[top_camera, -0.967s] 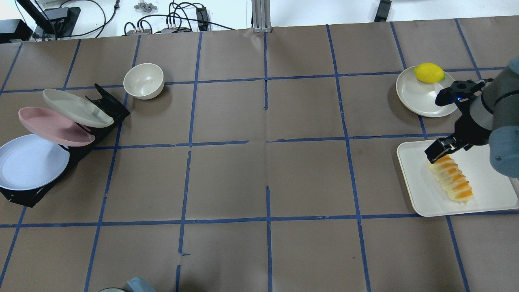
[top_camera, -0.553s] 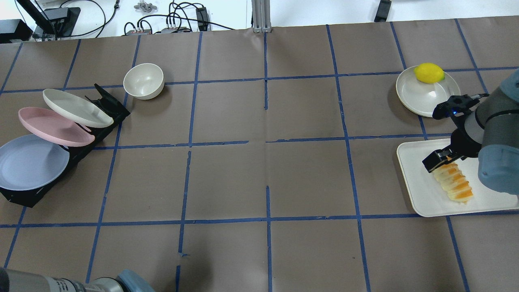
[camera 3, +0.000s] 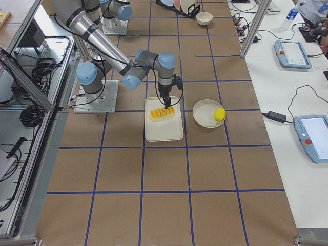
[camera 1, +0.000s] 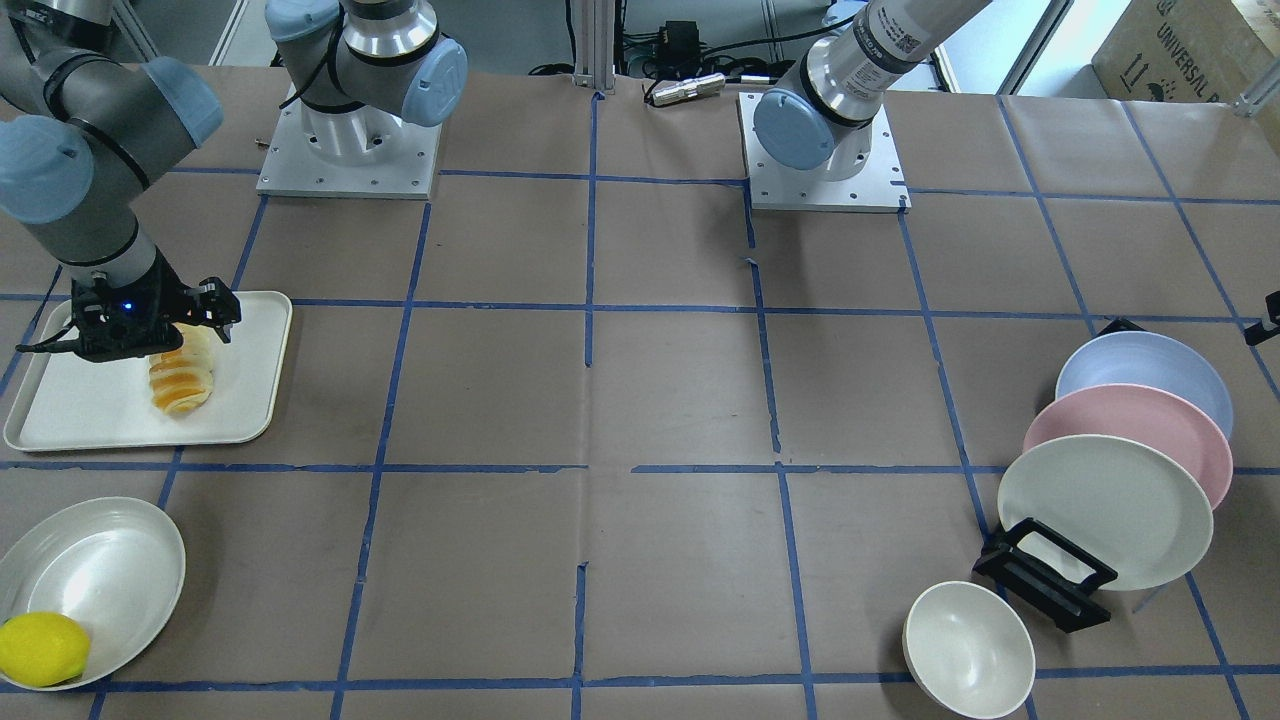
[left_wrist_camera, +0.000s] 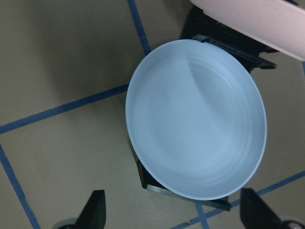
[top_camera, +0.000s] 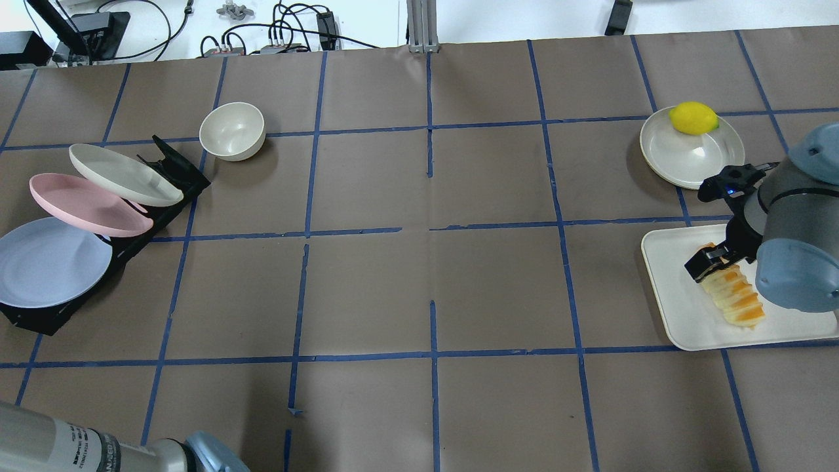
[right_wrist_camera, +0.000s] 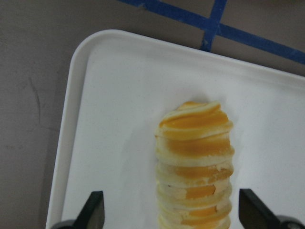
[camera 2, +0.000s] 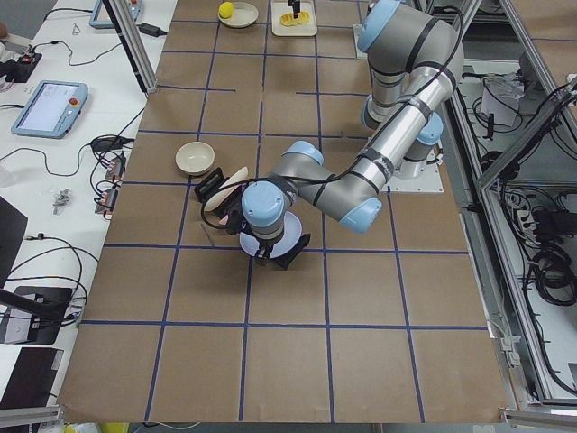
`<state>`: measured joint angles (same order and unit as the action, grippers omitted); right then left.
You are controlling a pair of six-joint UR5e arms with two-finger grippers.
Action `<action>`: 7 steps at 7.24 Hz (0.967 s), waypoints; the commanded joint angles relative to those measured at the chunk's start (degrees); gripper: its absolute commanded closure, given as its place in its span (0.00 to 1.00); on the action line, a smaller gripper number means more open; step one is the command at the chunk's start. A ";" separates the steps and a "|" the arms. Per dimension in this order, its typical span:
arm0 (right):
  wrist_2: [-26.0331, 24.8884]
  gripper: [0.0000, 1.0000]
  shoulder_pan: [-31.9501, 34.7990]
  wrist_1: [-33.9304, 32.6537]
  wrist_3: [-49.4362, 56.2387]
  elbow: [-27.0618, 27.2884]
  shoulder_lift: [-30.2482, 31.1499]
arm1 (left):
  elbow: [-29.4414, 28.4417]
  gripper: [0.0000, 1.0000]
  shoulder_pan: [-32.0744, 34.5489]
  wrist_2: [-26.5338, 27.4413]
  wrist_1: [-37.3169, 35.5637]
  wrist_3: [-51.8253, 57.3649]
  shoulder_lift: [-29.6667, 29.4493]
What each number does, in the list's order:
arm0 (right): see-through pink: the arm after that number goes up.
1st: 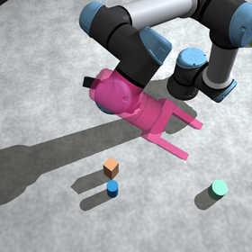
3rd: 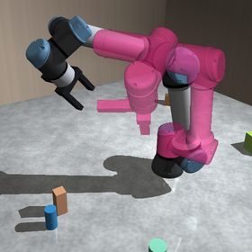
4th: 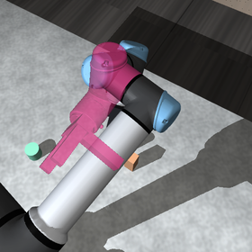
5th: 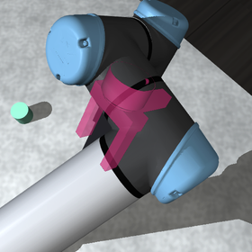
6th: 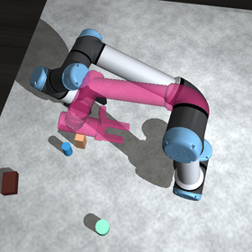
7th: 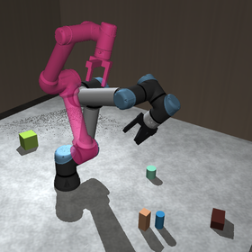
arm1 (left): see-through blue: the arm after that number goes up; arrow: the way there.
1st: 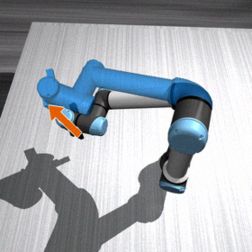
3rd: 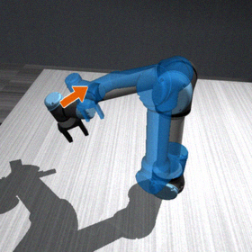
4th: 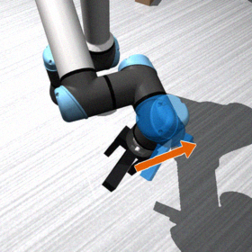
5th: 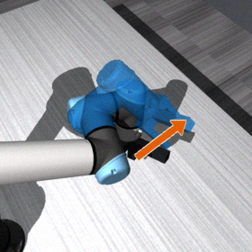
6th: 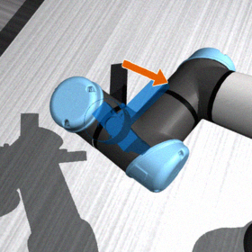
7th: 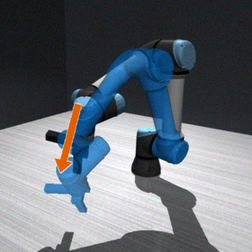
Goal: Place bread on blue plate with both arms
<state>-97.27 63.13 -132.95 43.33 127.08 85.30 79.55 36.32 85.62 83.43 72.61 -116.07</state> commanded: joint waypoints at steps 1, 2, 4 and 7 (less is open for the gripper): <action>-1.08 0.00 -0.11 -1.43 0.00 0.18 -1.27 | -0.80 0.00 0.50 -0.19 -0.64 -0.01 -3.62; -1.26 0.00 -0.11 -2.91 0.00 0.18 -2.67 | -0.54 0.00 0.60 -0.19 -0.73 -0.02 -4.07; -1.35 0.00 -0.29 -5.46 0.00 0.18 -5.75 | -0.02 0.00 0.77 -0.28 -0.82 -0.10 -4.78; -1.35 0.02 -0.37 -6.26 -0.08 0.18 -6.90 | -0.01 0.00 2.16 -0.19 -0.82 -0.28 -6.09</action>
<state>-98.61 62.79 -138.90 43.31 127.27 78.66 79.76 37.47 85.31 82.62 72.38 -121.44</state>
